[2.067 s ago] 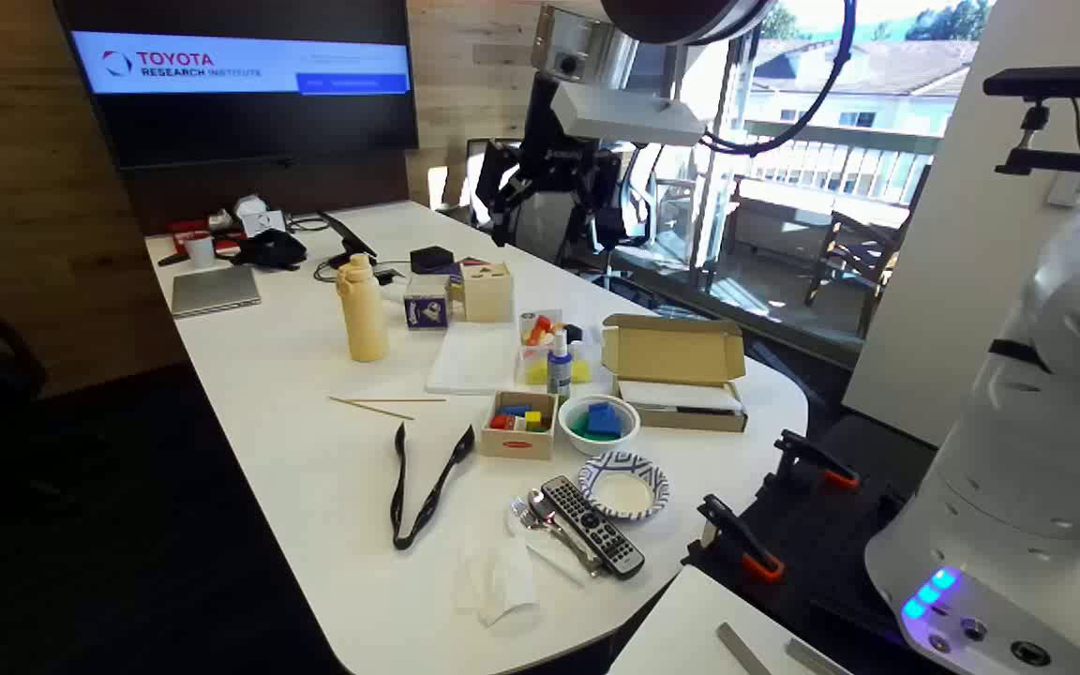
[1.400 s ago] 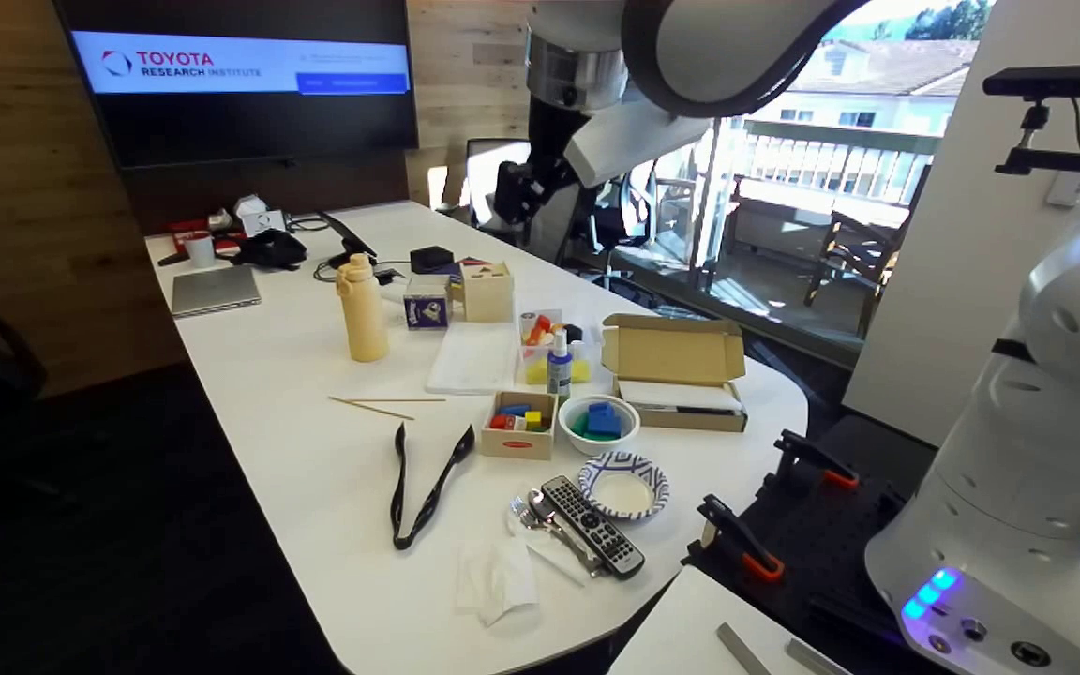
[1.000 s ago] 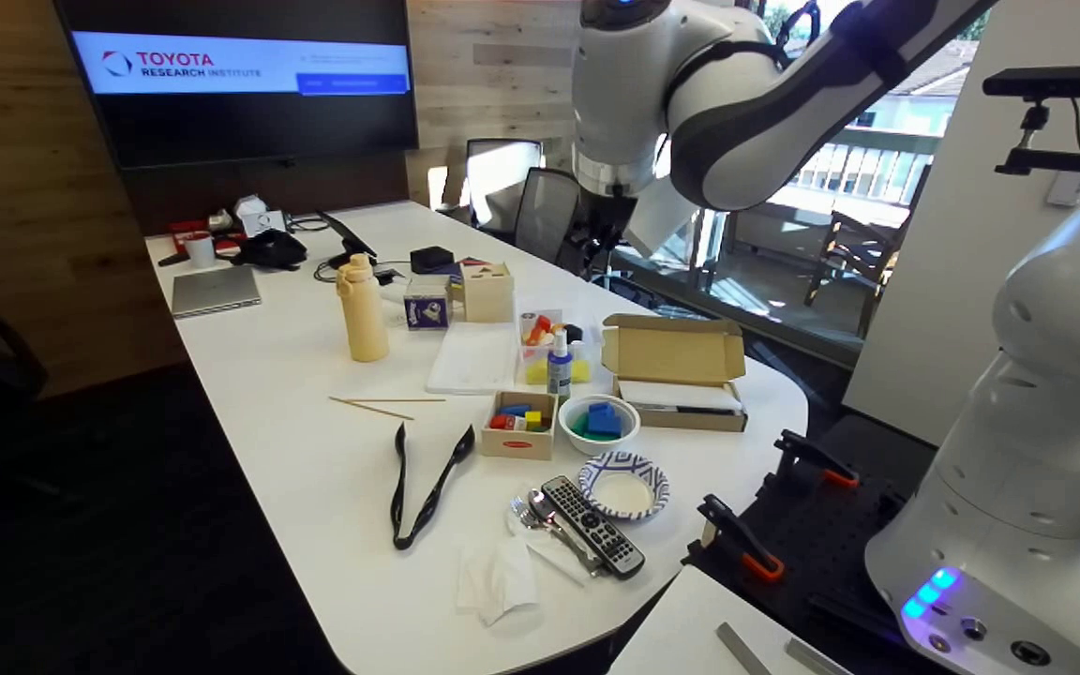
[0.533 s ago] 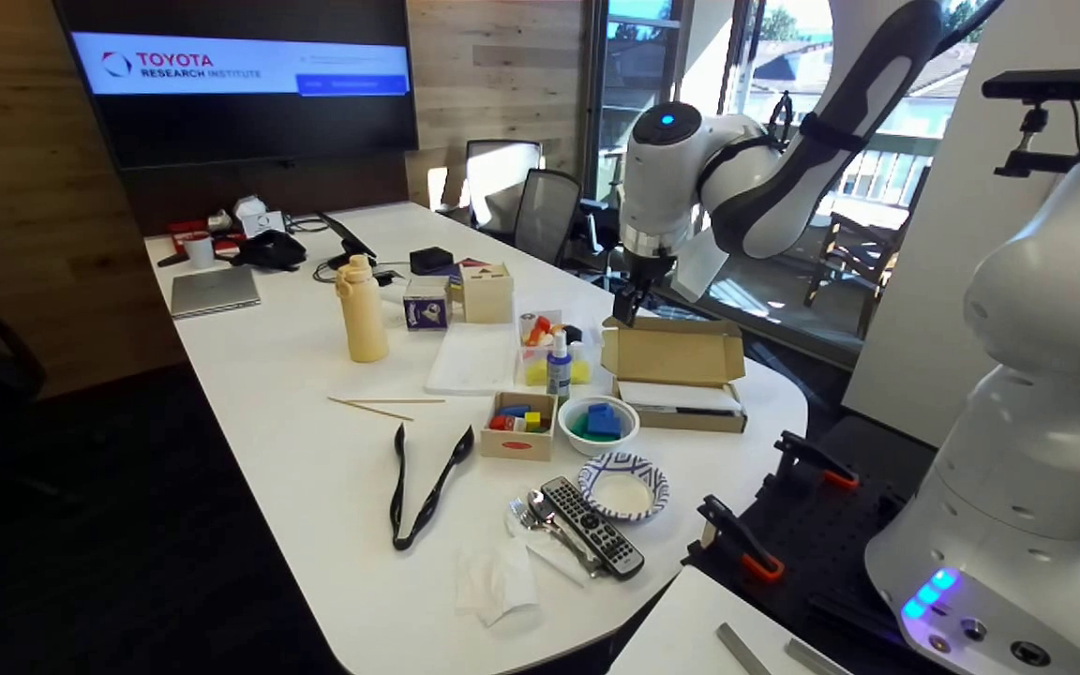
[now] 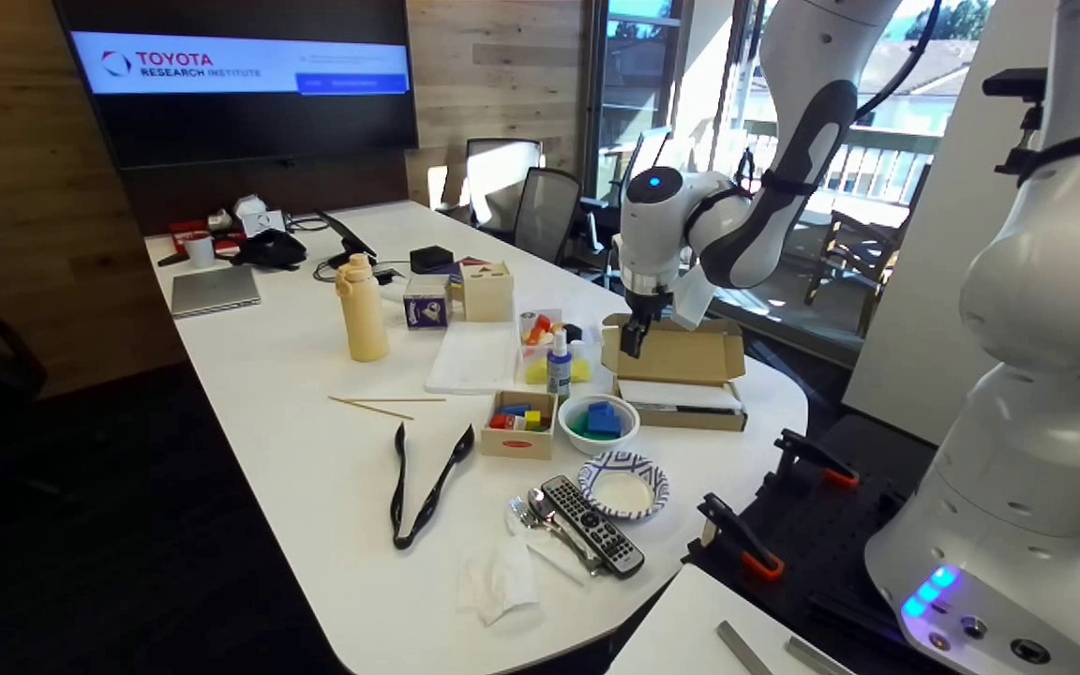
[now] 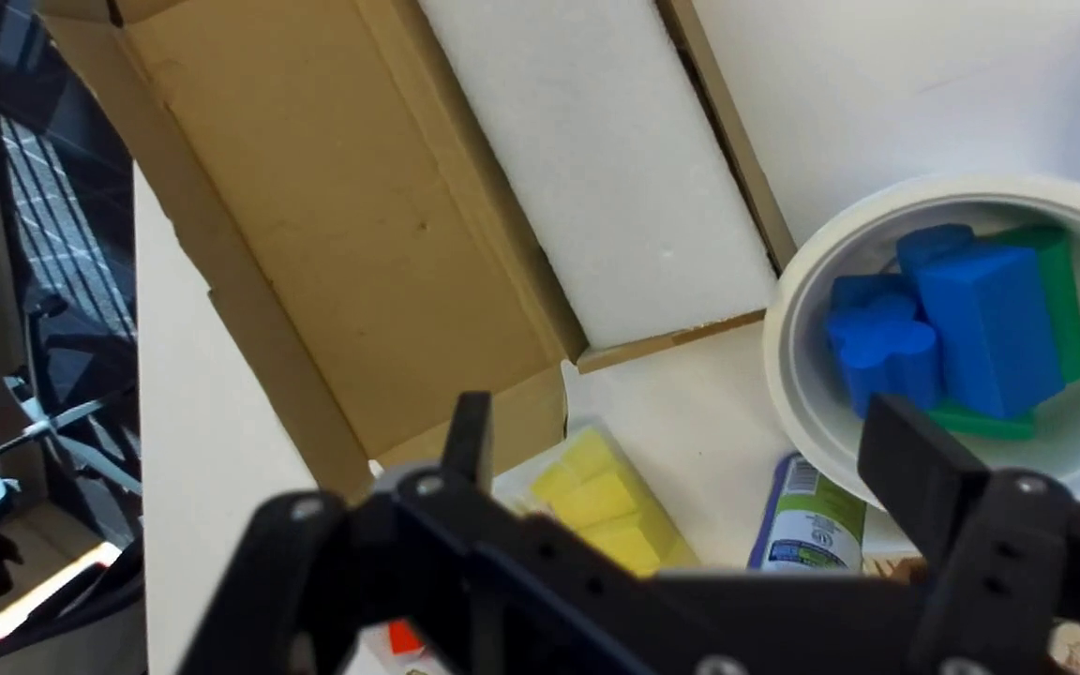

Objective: Remove the white paper from the box and put it on the table

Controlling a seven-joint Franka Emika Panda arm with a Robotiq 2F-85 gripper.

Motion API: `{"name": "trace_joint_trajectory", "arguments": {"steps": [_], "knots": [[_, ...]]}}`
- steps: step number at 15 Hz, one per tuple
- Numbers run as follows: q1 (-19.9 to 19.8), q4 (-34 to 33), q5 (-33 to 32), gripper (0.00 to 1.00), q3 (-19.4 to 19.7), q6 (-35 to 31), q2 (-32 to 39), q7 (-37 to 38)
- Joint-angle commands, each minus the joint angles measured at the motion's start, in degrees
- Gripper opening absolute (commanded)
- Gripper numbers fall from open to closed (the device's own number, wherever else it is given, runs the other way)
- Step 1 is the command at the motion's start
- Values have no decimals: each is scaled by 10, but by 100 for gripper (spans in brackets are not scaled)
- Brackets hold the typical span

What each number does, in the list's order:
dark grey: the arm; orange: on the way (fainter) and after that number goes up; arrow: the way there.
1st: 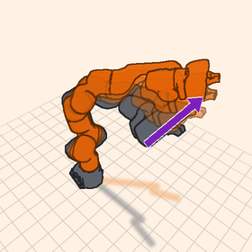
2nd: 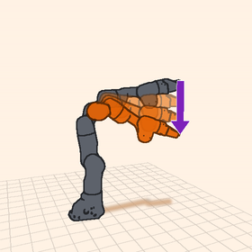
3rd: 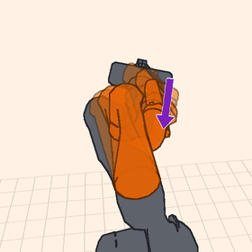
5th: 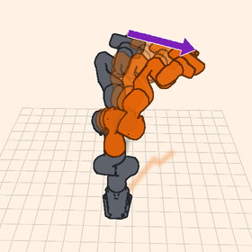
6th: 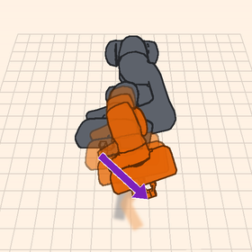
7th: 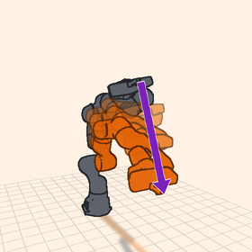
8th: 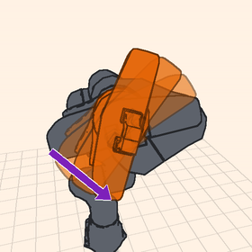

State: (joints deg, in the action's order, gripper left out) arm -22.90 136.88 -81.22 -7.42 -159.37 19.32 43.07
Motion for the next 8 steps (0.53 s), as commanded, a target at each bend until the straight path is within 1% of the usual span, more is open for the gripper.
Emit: {"name": "trace_joint_trajectory", "arguments": {"steps": [1, 5, 6, 8], "knots": [[-2, -36, -42, 100, 13, -14, 46, 14], [-8, -50, -80, 100, 31, -16, 73, 21], [-2, -39, -53, 100, 23, 0, 62, 1], [-4, -40, -55, 100, 25, 0, 69, 1]]}}
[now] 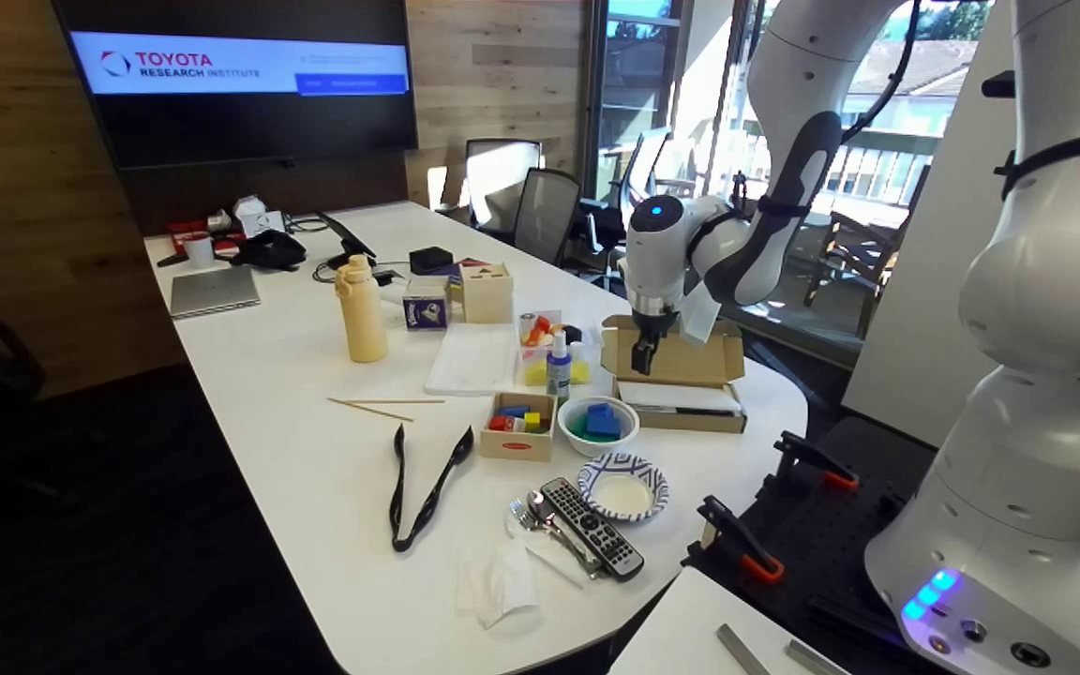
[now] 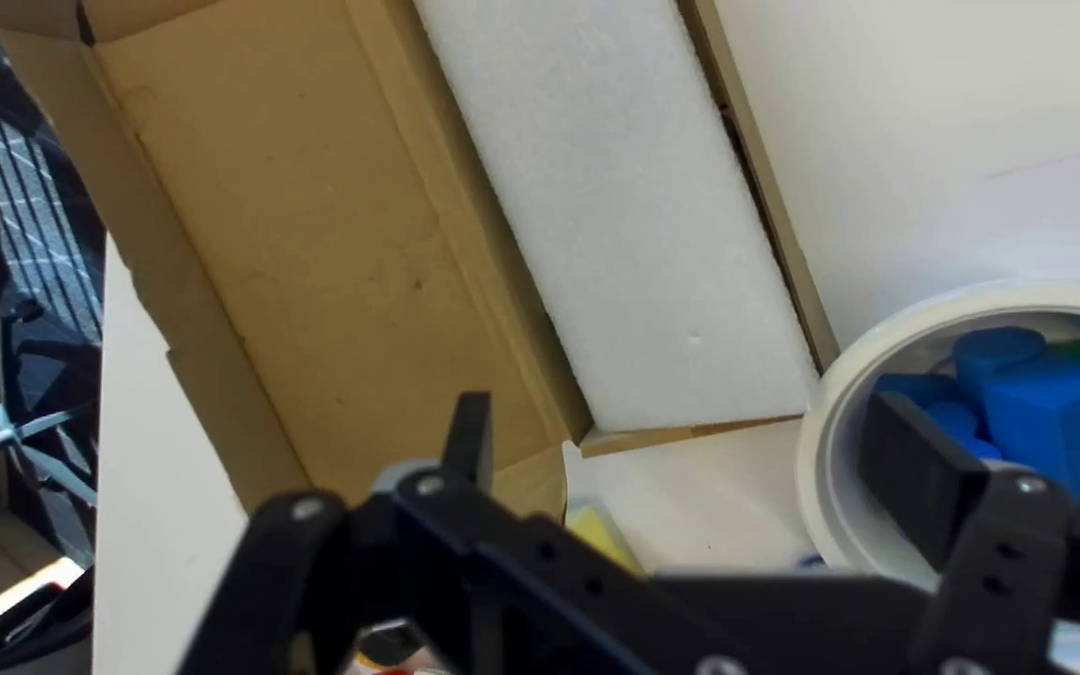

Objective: Remove the white paper from the box and put it on the table

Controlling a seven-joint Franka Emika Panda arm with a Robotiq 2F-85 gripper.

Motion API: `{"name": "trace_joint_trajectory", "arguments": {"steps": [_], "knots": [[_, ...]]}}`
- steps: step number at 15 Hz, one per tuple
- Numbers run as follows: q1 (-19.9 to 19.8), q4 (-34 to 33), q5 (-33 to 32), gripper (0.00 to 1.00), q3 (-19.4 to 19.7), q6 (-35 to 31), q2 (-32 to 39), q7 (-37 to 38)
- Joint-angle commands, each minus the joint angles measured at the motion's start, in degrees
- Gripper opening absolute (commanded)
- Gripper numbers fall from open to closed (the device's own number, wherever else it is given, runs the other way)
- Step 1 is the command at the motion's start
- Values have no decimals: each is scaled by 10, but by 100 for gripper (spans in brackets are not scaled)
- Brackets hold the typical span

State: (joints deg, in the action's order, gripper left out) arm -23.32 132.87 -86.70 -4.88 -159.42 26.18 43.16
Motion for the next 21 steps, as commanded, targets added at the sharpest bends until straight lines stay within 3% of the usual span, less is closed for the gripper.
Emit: {"name": "trace_joint_trajectory", "arguments": {"steps": [1, 3, 10, 21], "knots": [[0, 0, 0, 100, 0, 0, 0, 0], [0, 0, 0, 100, -2, 0, 0, 0], [3, -19, 88, 100, -5, 50, 73, -26], [7, -126, 85, 100, 4, 58, 169, -8]]}}
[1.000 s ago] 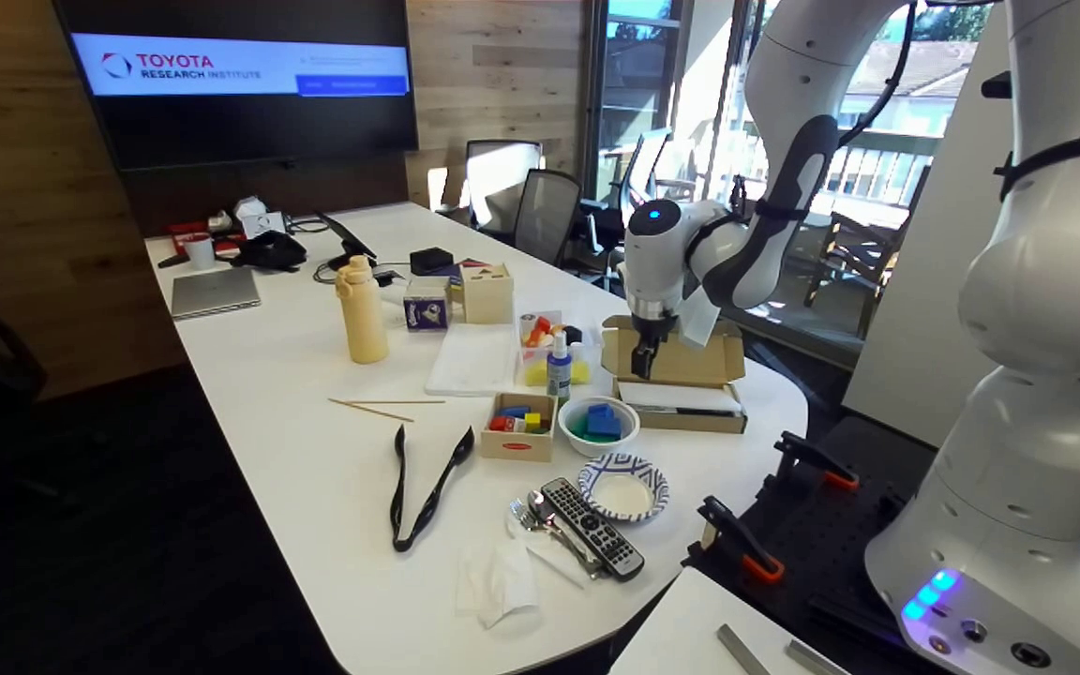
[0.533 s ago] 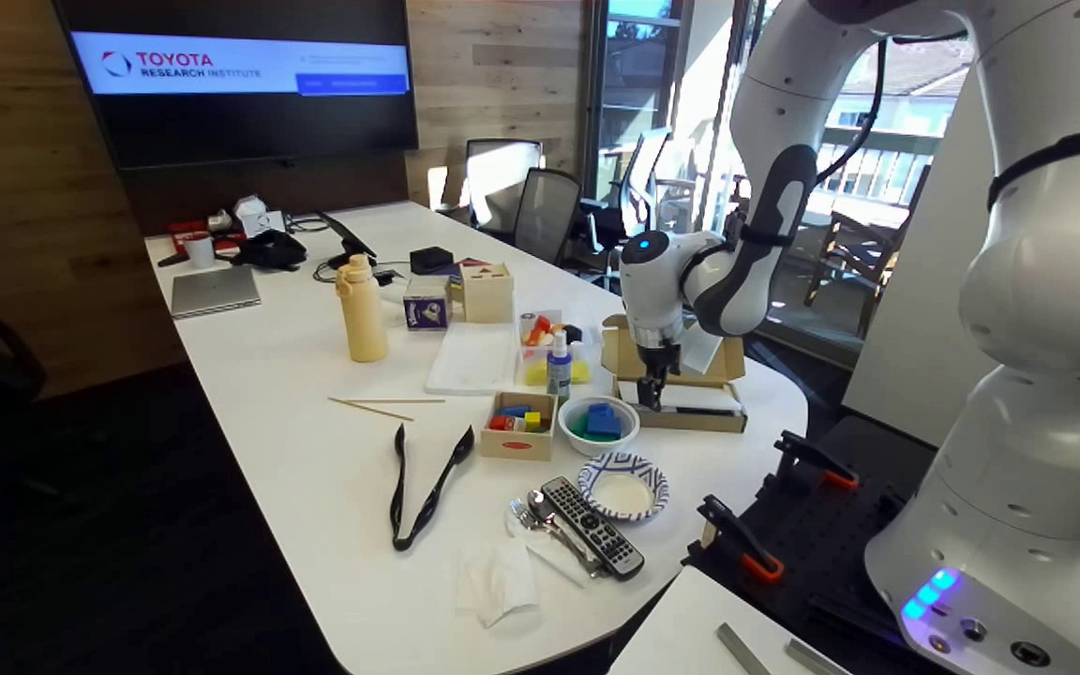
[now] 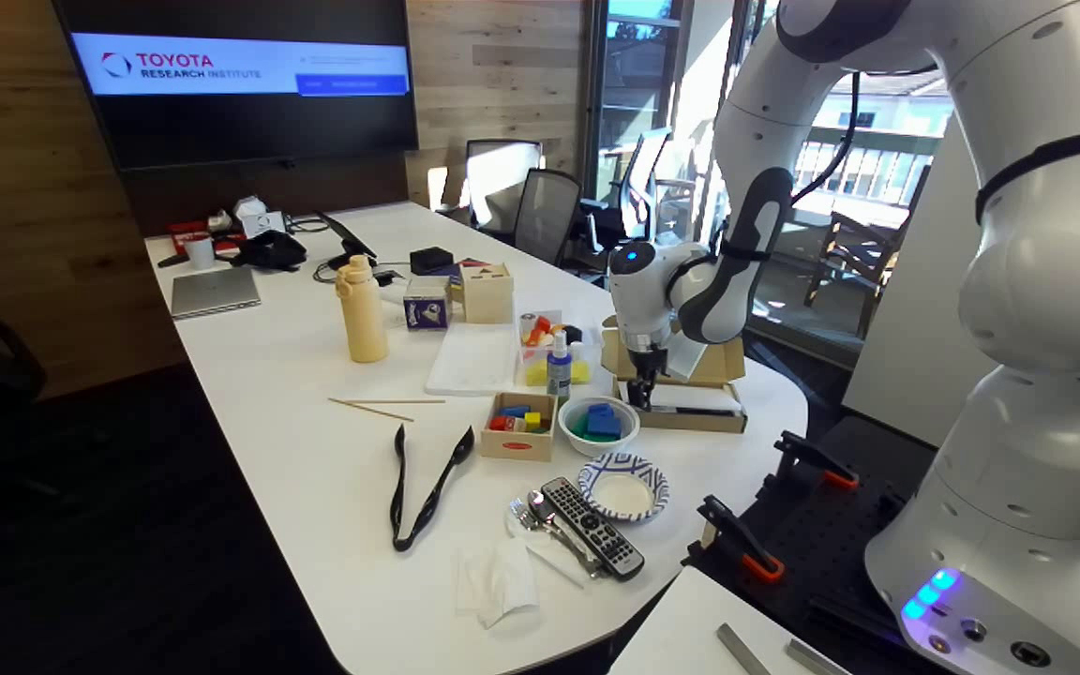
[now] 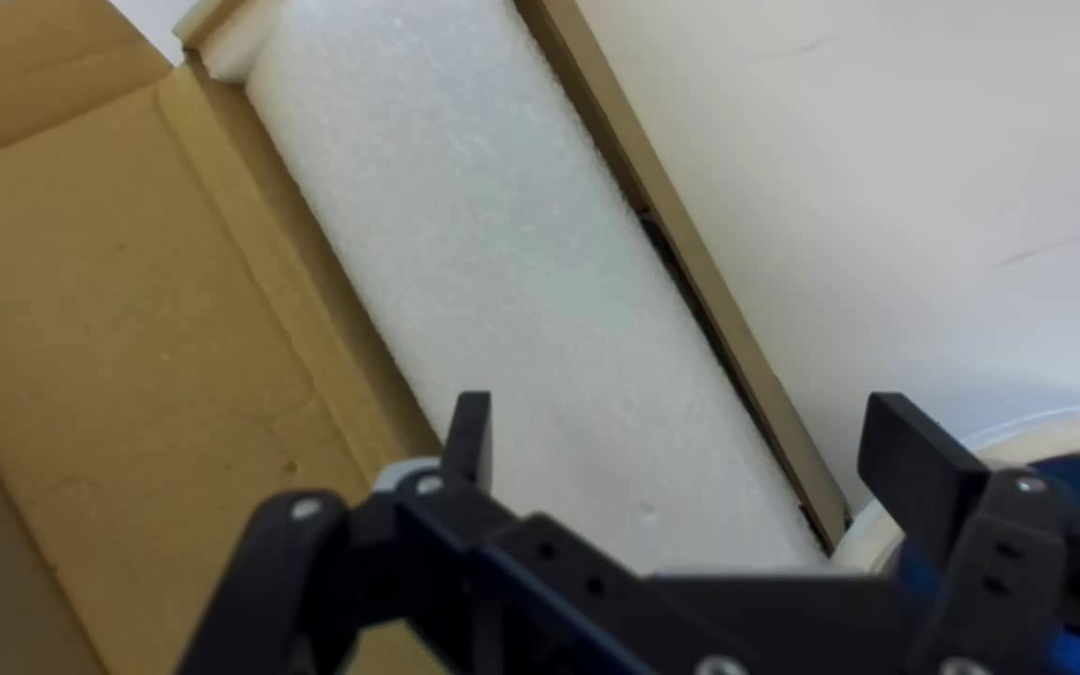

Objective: Remove the white paper from the box and put it on the table

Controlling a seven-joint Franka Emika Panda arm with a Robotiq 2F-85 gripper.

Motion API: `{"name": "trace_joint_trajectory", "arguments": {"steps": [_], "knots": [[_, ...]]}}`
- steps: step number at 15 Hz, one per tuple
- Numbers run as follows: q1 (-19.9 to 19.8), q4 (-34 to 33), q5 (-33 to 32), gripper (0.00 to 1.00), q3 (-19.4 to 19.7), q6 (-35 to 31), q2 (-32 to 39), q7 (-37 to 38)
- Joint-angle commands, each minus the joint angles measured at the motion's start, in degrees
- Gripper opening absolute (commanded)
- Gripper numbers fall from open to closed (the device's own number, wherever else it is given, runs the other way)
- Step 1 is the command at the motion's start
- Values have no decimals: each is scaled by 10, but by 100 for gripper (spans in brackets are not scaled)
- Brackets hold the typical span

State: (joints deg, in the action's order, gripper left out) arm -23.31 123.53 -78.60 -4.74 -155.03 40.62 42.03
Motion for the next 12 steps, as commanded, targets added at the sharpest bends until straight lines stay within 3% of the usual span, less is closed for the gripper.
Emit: {"name": "trace_joint_trajectory", "arguments": {"steps": [1, 5, 6, 7, 9, 10, 11, 12], "knots": [[7, -41, 4, 100, 3, 16, 31, 5], [7, -67, 1, 100, 6, 18, 53, 10], [6, -72, 0, 75, 6, 18, 56, 10], [7, -76, -1, 74, 7, 18, 59, 11], [8, -80, -6, 58, 8, 16, 61, 15], [52, -77, 28, 49, 53, -14, 57, 0], [14, -78, -2, 42, 15, 8, 59, 12], [23, -77, -2, 34, 23, 7, 57, 14]]}}
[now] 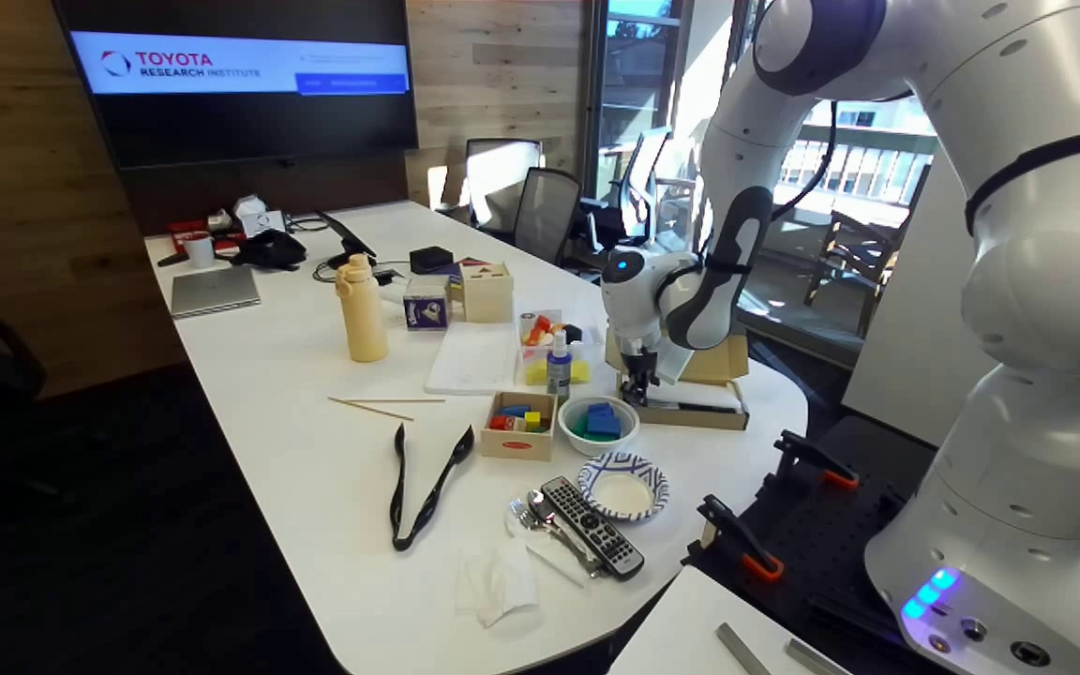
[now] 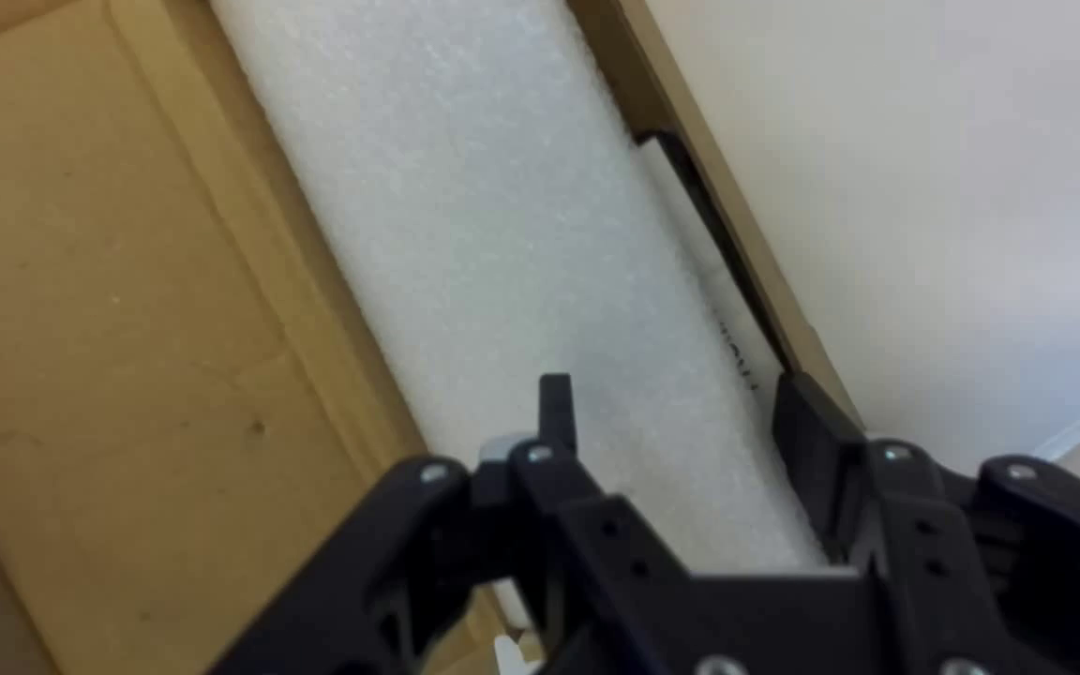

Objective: Remove the white paper from the box and put it on the table

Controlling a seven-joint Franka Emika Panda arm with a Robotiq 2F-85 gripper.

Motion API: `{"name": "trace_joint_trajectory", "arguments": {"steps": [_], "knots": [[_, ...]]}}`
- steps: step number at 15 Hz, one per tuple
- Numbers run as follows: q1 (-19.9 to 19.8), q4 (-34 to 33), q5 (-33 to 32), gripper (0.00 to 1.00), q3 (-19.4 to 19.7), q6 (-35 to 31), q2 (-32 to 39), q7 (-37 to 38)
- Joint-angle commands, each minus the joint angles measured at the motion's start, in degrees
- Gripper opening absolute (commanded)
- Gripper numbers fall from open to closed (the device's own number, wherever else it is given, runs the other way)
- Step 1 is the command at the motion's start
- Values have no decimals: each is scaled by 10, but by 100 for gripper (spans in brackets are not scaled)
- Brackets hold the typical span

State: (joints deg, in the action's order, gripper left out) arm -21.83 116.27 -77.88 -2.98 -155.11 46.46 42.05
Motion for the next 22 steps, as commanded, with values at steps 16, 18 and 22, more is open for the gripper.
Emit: {"name": "trace_joint_trajectory", "arguments": {"steps": [16, 18, 22], "knots": [[117, 49, -58, 3, 60, 103, -126, 191], [143, 69, -53, 3, 69, 142, -152, 213], [163, 127, 16, 3, 51, 208, -191, 170]]}}
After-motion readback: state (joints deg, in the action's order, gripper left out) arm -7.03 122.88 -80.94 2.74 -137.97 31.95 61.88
